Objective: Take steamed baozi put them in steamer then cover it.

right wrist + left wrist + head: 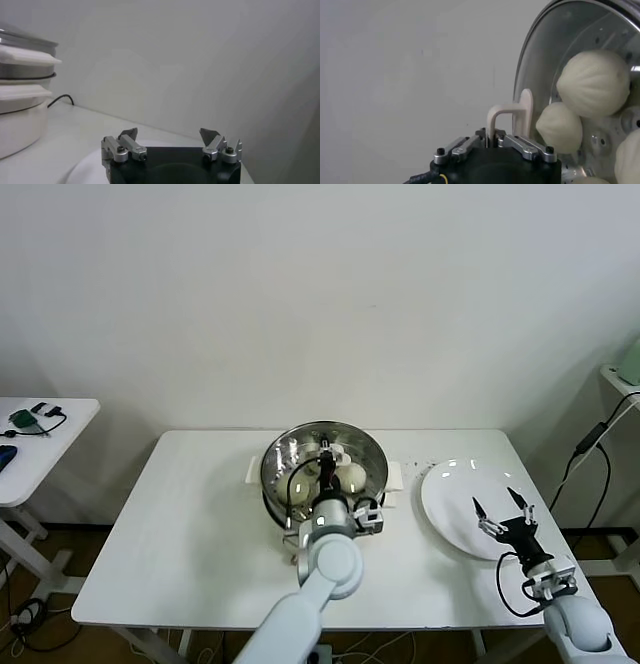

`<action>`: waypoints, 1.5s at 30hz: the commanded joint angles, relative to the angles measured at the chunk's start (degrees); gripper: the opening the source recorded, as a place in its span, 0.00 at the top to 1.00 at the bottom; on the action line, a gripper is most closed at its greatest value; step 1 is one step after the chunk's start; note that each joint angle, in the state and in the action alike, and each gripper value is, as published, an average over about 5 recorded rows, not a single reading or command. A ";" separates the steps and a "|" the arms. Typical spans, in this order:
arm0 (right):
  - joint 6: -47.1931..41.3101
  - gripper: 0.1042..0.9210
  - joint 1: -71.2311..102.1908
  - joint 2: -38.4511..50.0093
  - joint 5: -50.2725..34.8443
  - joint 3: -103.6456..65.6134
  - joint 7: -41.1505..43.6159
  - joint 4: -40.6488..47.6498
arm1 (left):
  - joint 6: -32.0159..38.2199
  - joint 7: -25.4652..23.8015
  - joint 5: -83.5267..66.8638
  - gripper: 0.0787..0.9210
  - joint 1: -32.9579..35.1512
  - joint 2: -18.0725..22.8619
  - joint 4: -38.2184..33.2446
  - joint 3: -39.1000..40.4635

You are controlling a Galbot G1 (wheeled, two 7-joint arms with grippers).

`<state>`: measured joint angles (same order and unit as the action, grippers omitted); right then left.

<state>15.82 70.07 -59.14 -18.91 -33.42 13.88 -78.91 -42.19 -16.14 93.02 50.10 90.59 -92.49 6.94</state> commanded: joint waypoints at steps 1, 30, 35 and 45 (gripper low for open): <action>-2.01 0.12 0.16 0.11 0.72 -0.42 -0.28 -0.34 | -2.35 -1.60 -0.67 0.79 0.57 -1.59 -4.53 0.55; -10.08 0.12 0.30 0.04 1.85 -0.56 -3.27 -5.28 | 8.87 18.18 -31.94 0.12 22.71 -18.14 -34.80 -14.56; -9.55 0.12 0.83 -0.23 1.72 -0.73 -2.97 -5.56 | 23.15 29.26 -54.38 0.12 32.34 -17.13 -34.86 -29.18; -8.91 0.12 2.13 -1.25 1.88 -0.66 -2.35 -7.51 | 46.31 28.82 -96.04 0.12 40.23 -10.44 -24.98 -47.62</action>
<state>6.71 71.38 -59.83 -16.95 -34.12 11.24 -85.07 -33.44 5.41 44.37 79.39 77.07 -122.71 -18.79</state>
